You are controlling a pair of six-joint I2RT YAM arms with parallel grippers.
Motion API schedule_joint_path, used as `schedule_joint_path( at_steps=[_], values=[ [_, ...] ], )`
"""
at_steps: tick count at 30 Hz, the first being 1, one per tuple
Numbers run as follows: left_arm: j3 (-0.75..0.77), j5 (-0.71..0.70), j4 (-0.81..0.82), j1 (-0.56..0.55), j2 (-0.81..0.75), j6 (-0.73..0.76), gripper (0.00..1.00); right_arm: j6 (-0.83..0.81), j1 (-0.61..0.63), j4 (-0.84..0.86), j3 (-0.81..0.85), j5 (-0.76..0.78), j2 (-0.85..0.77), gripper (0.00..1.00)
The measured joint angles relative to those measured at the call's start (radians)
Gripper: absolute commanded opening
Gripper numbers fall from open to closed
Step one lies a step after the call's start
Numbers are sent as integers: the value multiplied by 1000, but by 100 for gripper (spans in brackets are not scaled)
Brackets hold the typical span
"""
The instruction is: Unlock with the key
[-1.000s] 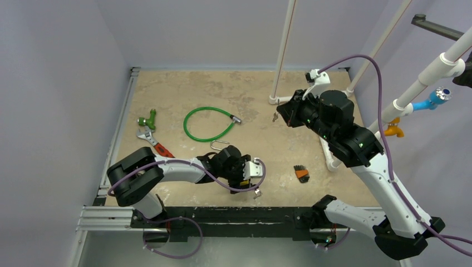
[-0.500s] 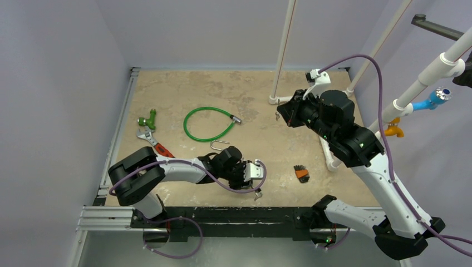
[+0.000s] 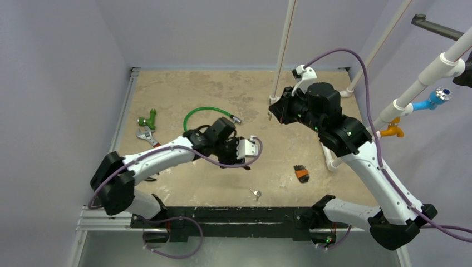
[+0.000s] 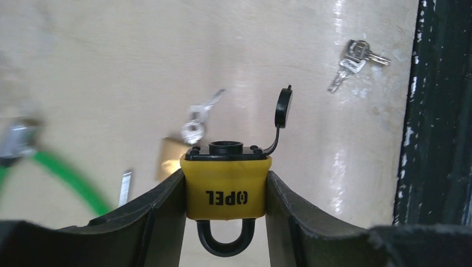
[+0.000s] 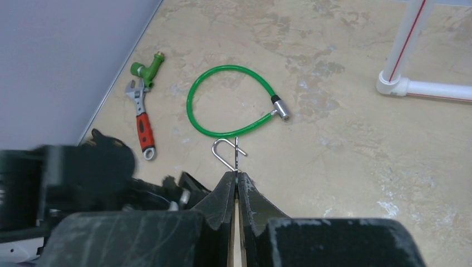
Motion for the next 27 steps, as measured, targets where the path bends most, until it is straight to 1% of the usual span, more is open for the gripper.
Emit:
schedule_joint_path(
  at_steps=[2,4,7,9,12,14,19,24,27],
  values=[
    [72,10,-98,49,-76,66,0,-4,0,-4,20,-28,29,0],
    [109,14,-196,93,-207,167,0,-10,0,-5,35,-64,48,0],
    [128,64,-305,116,-414,290,0,-24,0,-7,40,-124,53,0],
    [128,108,-345,116,-525,357,0,-38,0,-9,47,-177,50,0],
    [129,153,-357,116,-621,426,0,-60,0,-10,58,-267,50,0],
    [142,162,-364,116,-644,456,0,-79,0,-10,60,-337,50,0],
    [205,164,-416,116,-627,547,0,-113,2,-8,60,-510,50,0],
    [302,136,-504,116,-596,674,0,-122,15,-5,60,-619,53,0],
    [348,109,-512,116,-568,746,0,-127,33,-3,60,-661,66,0]
  ],
)
